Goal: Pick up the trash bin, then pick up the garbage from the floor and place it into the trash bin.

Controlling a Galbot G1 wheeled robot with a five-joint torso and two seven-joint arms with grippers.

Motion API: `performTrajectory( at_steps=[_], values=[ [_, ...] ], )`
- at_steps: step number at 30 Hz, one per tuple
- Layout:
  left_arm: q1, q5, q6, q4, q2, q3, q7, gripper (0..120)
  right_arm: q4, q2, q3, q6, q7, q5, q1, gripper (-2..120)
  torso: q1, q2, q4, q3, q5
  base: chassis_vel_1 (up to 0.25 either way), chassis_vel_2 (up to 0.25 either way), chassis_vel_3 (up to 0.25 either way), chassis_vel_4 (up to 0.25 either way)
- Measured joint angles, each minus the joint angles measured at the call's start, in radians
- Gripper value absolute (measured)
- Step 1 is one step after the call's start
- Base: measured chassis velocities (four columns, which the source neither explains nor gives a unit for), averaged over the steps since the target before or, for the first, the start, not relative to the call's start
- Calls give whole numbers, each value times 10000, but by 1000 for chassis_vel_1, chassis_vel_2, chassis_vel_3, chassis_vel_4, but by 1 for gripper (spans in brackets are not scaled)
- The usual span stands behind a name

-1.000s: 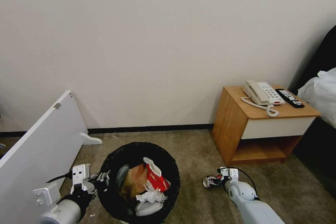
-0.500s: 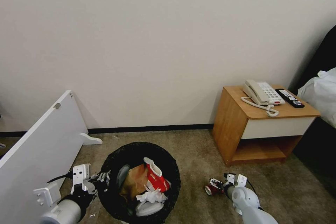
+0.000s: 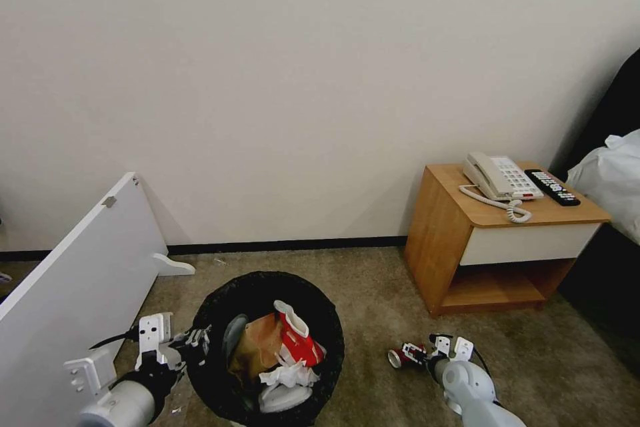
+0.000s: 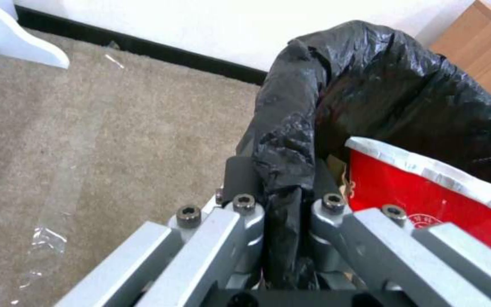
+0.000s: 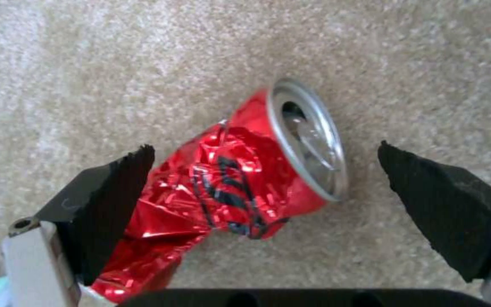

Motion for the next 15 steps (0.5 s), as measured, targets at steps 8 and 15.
performTrajectory(
  at_steps=[8,15],
  values=[
    [-77,-33,-2,0,15,18,0,4,-69,-66,-48,-44,13,-233,28,87,0,-2,0,-1,0,0,0,0,0],
    [-167,-72,-3,0,29,45,-5,4,-187,-77,-74,-55,-5,-409,62,57,0,-2,0,0,0,0,0,0,0]
  ],
)
